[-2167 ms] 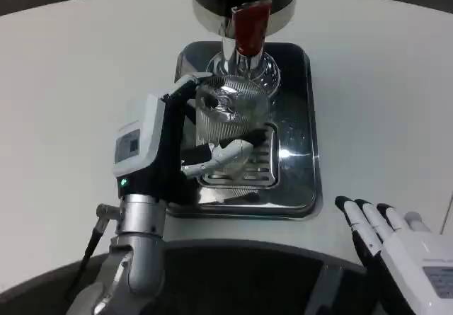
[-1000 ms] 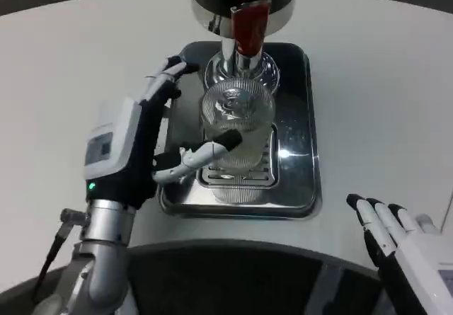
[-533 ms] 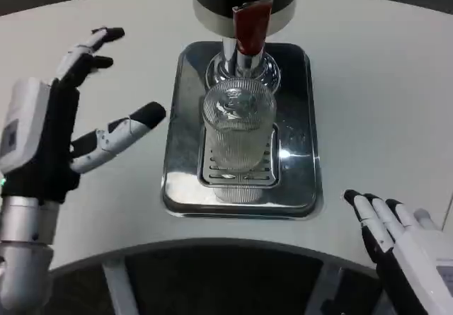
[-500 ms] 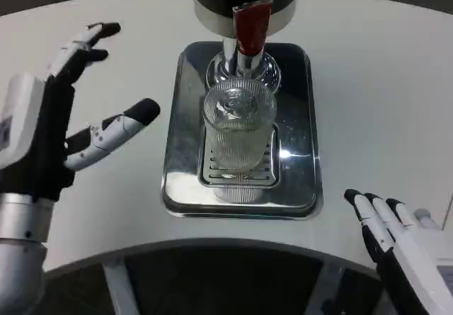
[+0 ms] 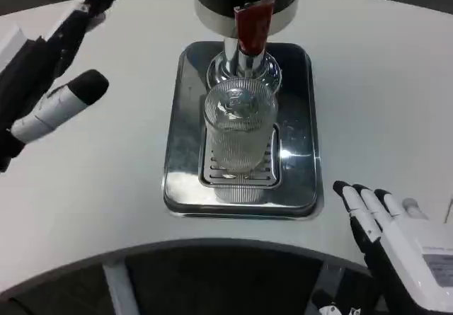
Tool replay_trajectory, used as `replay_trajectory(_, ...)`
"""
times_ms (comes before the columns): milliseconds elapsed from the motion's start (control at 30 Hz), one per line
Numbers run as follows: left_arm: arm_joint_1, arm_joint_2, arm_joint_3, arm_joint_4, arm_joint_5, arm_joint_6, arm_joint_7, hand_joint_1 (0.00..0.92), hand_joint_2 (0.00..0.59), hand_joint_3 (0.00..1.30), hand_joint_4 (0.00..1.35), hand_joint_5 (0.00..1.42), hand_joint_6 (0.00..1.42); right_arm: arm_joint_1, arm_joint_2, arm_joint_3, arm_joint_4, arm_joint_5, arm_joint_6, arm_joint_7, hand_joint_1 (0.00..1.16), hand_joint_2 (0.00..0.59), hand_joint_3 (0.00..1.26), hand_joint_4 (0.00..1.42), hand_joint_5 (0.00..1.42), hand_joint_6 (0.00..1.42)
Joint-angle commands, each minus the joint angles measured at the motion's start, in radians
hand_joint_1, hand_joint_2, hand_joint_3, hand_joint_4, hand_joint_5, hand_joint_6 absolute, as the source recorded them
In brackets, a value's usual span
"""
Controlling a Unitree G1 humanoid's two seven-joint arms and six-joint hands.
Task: Grasp the cup under the faucet to collect the drink, then remove the cup.
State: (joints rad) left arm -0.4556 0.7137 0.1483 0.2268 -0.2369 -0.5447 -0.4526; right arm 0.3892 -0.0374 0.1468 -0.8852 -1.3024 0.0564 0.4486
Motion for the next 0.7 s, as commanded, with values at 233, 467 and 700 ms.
replay_trajectory(233,-0.108,0.061,0.040,-0.084,-0.269,0.211,-0.373,0.000,0.008,0.00,0.00,0.00,0.00,-0.002,0.009,0.020,0.013,-0.020,0.011,0.007,0.68,0.303,0.00,0.00,0.00,0.00)
replay_trajectory(467,-0.236,0.055,0.041,-0.043,-0.322,0.340,-0.534,0.000,0.008,0.00,0.00,0.00,0.00,-0.001,0.012,0.027,0.012,-0.029,0.013,0.007,0.68,0.303,0.00,0.00,0.00,0.00)
replay_trajectory(700,-0.330,0.010,0.036,0.060,-0.301,0.398,-0.598,0.000,0.011,0.00,0.00,0.00,0.00,0.000,0.021,0.033,0.013,-0.038,0.015,0.005,0.68,0.303,0.00,0.00,0.00,0.00)
